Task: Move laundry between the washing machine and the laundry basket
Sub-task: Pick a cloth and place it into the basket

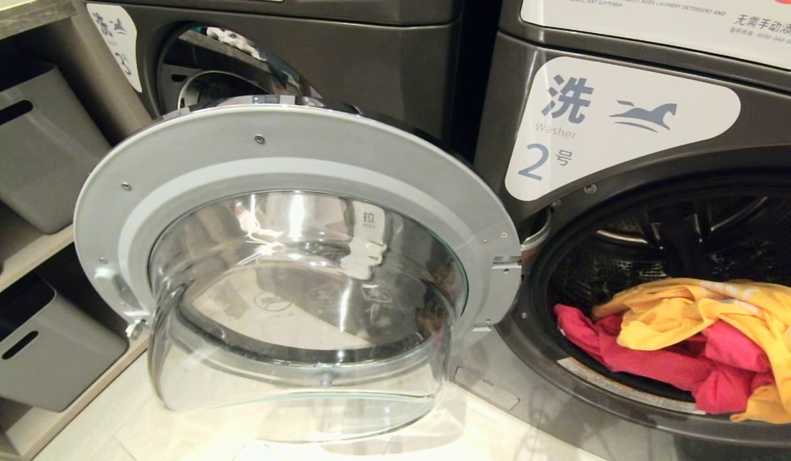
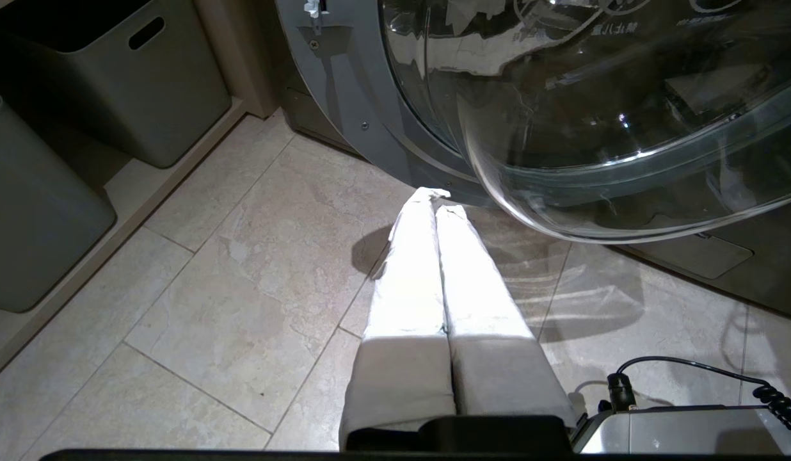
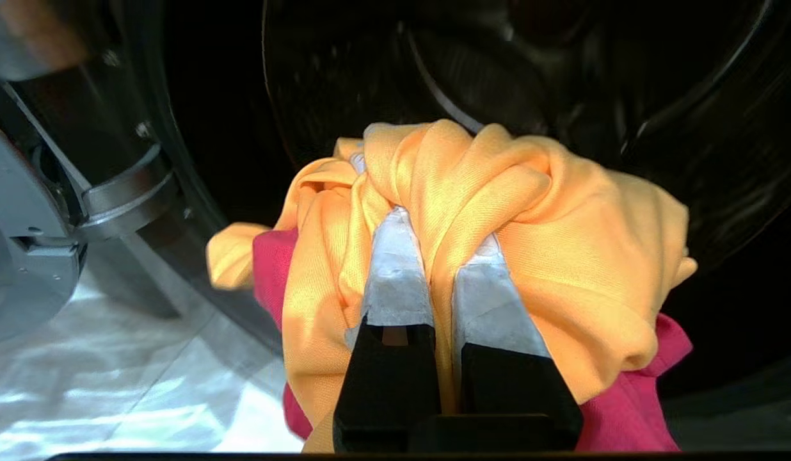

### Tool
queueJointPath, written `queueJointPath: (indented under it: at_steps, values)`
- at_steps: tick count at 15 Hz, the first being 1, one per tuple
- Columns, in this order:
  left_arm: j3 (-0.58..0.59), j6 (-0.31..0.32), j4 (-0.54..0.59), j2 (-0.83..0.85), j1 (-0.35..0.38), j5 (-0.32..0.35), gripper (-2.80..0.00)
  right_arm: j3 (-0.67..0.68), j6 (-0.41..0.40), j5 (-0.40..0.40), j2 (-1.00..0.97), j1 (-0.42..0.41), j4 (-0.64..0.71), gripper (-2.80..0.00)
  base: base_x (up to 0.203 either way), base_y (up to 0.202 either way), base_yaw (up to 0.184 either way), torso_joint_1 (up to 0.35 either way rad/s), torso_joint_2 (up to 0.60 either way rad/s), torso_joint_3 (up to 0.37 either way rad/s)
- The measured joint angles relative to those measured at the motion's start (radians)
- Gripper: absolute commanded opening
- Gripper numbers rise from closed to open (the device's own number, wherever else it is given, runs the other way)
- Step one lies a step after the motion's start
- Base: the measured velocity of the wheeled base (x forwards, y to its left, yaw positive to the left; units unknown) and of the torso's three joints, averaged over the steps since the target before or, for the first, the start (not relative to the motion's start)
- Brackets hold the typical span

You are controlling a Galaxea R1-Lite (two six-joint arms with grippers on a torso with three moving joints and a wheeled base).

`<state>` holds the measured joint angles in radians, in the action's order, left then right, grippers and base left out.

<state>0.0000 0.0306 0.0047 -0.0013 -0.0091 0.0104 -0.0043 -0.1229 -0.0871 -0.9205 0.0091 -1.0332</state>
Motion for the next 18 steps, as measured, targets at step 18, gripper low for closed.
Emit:
queueJointPath:
  at_steps: [18]
  values:
    - [0.000, 0.000, 0.000, 0.000, 0.000, 0.000, -2.80, 0.000, -0.129, 0.111, 0.406, -0.046, 0.367, -2.80, 0.000, 0.000, 0.000, 0.000, 0.00, 0.000]
